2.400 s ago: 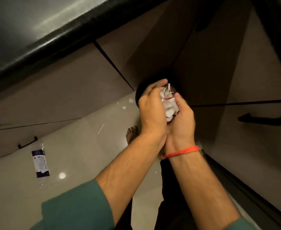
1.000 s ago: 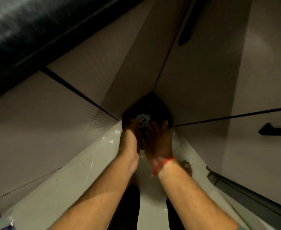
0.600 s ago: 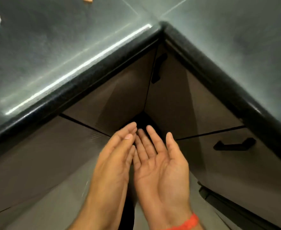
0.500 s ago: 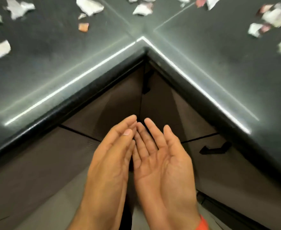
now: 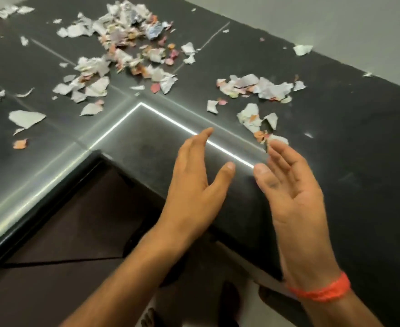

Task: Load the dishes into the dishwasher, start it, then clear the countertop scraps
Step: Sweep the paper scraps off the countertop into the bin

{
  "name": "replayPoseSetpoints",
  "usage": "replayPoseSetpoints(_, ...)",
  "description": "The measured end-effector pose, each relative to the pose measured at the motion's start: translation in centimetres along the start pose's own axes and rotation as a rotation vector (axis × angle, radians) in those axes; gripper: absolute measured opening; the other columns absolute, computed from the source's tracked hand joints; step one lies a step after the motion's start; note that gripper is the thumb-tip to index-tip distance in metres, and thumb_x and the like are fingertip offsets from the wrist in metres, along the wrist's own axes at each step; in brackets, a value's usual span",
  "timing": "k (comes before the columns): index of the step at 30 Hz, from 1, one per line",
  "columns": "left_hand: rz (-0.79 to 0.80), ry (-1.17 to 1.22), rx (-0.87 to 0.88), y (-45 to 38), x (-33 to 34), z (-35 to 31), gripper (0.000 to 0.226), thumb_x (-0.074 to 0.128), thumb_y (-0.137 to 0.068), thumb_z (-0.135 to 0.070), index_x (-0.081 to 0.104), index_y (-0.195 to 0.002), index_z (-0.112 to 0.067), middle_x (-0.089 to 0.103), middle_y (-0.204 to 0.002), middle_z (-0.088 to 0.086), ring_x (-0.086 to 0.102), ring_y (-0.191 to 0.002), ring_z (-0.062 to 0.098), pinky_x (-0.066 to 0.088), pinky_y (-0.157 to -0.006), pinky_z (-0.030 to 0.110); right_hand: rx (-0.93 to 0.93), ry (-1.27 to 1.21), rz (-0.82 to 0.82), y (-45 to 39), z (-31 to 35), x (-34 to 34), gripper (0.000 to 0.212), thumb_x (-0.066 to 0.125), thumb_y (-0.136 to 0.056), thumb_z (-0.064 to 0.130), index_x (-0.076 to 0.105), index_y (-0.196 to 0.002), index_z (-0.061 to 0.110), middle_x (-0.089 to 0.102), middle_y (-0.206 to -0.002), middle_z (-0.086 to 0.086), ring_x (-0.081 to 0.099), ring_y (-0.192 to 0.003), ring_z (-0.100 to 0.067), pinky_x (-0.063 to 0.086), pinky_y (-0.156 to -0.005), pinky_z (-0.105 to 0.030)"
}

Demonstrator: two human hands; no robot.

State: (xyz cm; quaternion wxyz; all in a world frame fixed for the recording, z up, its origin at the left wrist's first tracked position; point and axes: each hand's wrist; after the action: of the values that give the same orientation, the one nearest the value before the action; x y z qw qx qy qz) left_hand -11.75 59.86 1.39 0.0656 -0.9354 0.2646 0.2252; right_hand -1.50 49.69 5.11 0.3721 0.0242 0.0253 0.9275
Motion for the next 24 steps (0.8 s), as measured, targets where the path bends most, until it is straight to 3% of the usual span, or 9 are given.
replayPoseSetpoints(4, 0.088, -0.520, 0.150, -5.3, 1.8, 0.7, 0.112, 0.063, -0.080, -0.078, -0.003, -0.162, -0.042, -0.007, -0.171, 0.002, -0.009, -0.158, 0.018, 0.000, -0.129, 0.043, -0.064, 0.336, -0.211, -4.5, -3.0, -7.3, 0.055, 0.073, -0.089, 0.032, 0.051, -0.139, 0.042, 0.051, -0.141, 0.021, 0.045, -0.131, 0.008, 0.035, -0.112, -0.027)
replayPoseSetpoints(7, 0.095, -0.662, 0.199, -8.8, 3.0, 0.0, 0.123, 0.050, -0.069, -0.098, -0.014, -0.160, -0.044, -0.017, -0.171, 0.001, -0.018, -0.157, 0.021, -0.005, -0.127, 0.052, -0.106, 0.510, -0.327, -8.9, -3.9, -11.7, 0.059, 0.072, -0.089, 0.035, 0.049, -0.143, 0.034, 0.046, -0.143, 0.013, 0.044, -0.131, 0.002, 0.034, -0.112, -0.025)
replayPoseSetpoints(10, 0.038, -0.661, 0.130, -11.3, 3.9, -0.5, 0.122, 0.044, -0.066, -0.102, -0.013, -0.159, -0.048, -0.014, -0.172, 0.002, -0.018, -0.157, 0.019, -0.004, -0.126, 0.056, -0.186, 0.728, -0.343, -15.1, -4.4, -14.6, 0.059, 0.071, -0.090, 0.027, 0.050, -0.144, 0.021, 0.043, -0.147, -0.003, 0.040, -0.138, -0.012, 0.030, -0.117, -0.027)
replayPoseSetpoints(13, -0.039, -0.623, 0.032, -12.5, 4.0, -0.7, 0.120, 0.043, -0.067, -0.101, -0.014, -0.158, -0.048, -0.007, -0.172, 0.006, -0.012, -0.158, 0.020, -0.001, -0.127, 0.055, -0.180, 0.931, -0.346, -22.3, -4.7, -16.5, 0.059, 0.067, -0.091, 0.038, 0.050, -0.143, 0.019, 0.039, -0.151, -0.009, 0.036, -0.143, -0.023, 0.030, -0.119, -0.042)
replayPoseSetpoints(15, -0.058, -0.618, 0.013, -12.8, 4.0, -0.7, 0.117, 0.045, -0.070, -0.099, -0.014, -0.158, -0.049, -0.001, -0.172, 0.008, -0.007, -0.159, 0.021, 0.001, -0.128, 0.053, -0.131, 1.031, -0.353, -26.8, -4.7, -17.5, 0.061, 0.062, -0.092, 0.047, 0.049, -0.144, 0.018, 0.039, -0.152, -0.011, 0.036, -0.144, -0.027, 0.029, -0.118, -0.043)
replayPoseSetpoints(24, -0.076, -0.724, -0.003, -13.3, 4.2, 0.2, 0.112, 0.029, -0.072, -0.101, 0.002, -0.162, -0.041, 0.008, -0.172, -0.001, -0.003, -0.159, 0.012, 0.004, -0.129, 0.049, -0.096, 1.197, -0.337, -36.6, -4.1, -17.3, 0.068, 0.049, -0.090, 0.068, 0.049, -0.139, 0.022, 0.046, -0.132, -0.015, 0.043, -0.126, -0.036, 0.037, -0.109, -0.045)
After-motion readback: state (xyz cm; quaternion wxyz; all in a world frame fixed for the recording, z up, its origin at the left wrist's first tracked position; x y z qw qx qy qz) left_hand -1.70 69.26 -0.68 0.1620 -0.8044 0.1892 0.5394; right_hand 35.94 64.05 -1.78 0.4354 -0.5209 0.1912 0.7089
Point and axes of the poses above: each hand's wrist, its own y-axis away from the middle knuckle, its own x-axis out of the palm, z = x × y
